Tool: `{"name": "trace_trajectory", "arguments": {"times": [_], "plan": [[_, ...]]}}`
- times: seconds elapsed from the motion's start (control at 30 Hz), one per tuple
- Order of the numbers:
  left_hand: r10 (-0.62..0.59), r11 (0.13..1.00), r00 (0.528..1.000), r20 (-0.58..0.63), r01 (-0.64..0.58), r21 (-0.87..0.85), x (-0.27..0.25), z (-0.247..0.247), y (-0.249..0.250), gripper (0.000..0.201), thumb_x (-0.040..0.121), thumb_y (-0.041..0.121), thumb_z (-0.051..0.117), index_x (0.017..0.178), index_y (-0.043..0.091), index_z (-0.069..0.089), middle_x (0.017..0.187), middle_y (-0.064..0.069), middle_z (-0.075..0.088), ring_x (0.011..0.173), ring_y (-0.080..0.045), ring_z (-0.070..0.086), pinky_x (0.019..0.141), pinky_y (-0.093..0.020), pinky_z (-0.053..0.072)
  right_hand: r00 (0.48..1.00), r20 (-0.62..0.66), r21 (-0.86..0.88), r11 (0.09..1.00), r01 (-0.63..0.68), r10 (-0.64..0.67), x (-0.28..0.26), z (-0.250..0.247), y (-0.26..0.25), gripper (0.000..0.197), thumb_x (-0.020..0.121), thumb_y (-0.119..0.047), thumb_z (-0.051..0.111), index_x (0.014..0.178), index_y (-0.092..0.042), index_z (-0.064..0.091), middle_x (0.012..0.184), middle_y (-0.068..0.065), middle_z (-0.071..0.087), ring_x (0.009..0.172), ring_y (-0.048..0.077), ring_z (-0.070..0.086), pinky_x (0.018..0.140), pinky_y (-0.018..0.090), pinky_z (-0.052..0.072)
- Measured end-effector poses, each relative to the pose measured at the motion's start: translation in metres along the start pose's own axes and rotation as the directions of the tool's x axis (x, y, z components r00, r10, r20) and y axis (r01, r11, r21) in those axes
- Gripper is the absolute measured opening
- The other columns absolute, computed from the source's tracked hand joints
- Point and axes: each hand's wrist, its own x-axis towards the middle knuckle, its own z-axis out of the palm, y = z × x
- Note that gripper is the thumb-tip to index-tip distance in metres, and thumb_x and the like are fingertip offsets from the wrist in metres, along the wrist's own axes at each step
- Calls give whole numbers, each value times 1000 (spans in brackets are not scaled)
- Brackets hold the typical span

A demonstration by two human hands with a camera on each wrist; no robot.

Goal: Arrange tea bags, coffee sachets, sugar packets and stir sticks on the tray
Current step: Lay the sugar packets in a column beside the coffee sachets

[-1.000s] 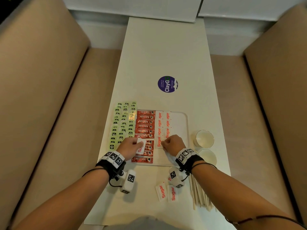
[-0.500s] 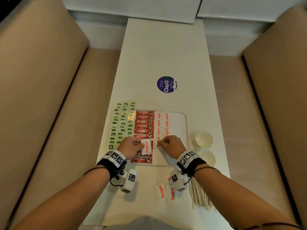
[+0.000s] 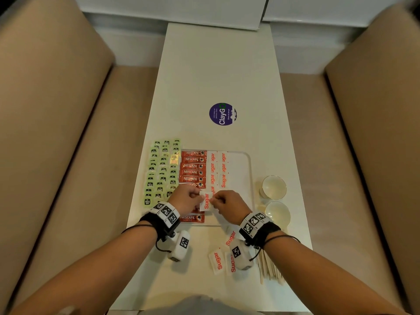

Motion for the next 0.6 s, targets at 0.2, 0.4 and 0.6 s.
{"name": "trace_trajectory", "arguments": {"times": [0.2, 0.4, 0.6], "plan": [[72, 968, 997, -21, -65, 243, 4, -2, 11, 7, 90, 23, 70, 96, 21, 71, 83, 3, 70, 79, -14, 66, 68, -21, 51, 986, -96, -48, 988, -144, 138, 9, -14, 19, 18, 102, -25, 55, 89, -18, 65, 91, -5, 66, 82, 12, 61, 75, 23, 44], [157, 859, 985, 66, -169, 484, 22, 0, 18, 25, 89, 26, 71, 113, 22, 66, 98, 6, 65, 90, -15, 63, 83, -33, 55, 954, -142, -73, 959, -275, 263, 21, -24, 28, 24, 101, -27, 56, 84, -16, 70, 90, 0, 72, 85, 18, 67, 78, 30, 53], [188, 752, 974, 128, -226, 619, 34, 17, 26, 39, 89, 30, 72, 125, 25, 59, 124, 3, 59, 105, -19, 60, 87, -30, 51, 942, -160, -98, 945, -312, 294, 26, -23, 28, 29, 97, -30, 59, 78, -16, 75, 83, -4, 74, 76, 13, 70, 73, 32, 60]]}}
